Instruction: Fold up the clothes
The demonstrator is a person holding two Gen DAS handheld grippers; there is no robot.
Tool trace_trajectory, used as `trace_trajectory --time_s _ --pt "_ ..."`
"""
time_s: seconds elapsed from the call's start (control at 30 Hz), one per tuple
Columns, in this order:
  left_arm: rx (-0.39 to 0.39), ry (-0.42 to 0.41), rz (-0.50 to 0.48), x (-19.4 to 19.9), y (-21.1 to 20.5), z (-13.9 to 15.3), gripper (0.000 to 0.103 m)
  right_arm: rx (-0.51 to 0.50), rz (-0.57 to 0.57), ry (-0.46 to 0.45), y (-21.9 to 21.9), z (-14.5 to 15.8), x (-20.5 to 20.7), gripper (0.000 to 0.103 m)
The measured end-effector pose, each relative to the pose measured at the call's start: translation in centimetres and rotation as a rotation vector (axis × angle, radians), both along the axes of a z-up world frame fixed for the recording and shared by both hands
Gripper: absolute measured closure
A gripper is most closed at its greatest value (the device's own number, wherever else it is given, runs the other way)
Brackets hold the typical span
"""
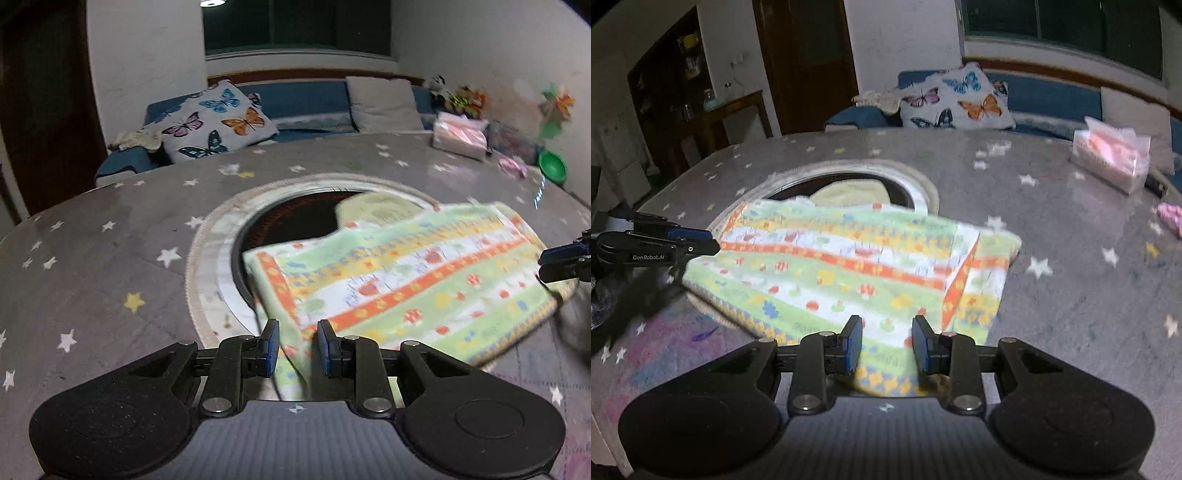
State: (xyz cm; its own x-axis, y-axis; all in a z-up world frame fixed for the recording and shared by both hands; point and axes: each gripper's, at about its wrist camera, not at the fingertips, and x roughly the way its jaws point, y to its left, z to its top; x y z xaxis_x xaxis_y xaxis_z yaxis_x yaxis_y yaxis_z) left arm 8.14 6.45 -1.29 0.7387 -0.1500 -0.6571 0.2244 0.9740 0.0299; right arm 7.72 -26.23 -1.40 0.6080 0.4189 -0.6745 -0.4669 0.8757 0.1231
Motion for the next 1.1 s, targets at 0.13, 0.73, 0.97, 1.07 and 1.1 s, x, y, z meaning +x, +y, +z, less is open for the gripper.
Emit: trace_trajectory --time_s 0.13,0.73,0.97,1.07,1.1 --pt "-0.011 -0.013 0.011 1.2 0.0 0.5 0.078 0.016 -0.018 -0.023 0.6 0.5 2.1 0.073" --pt "-0.001 -0.001 0.132 4.8 1.7 0.5 0.052 -0.026 -0.021 -0.067 2.1 1.0 5.1 0.073" --pt "-0.024 -0.026 0.215 3.1 3.9 1.7 0.013 -0.044 0.258 -0.104 9.3 2.1 0.7 0.063" --pt "-0.048 -0.030 0.238 2.4 4.9 1.9 0.002 -0.070 0.365 -0.123 12.6 1.8 -1.0 0.061" --pt "-0.060 -0.031 0.243 2.2 5.2 1.9 0.000 -0.082 0.404 -0.128 13.9 1.6 -1.6 0.061"
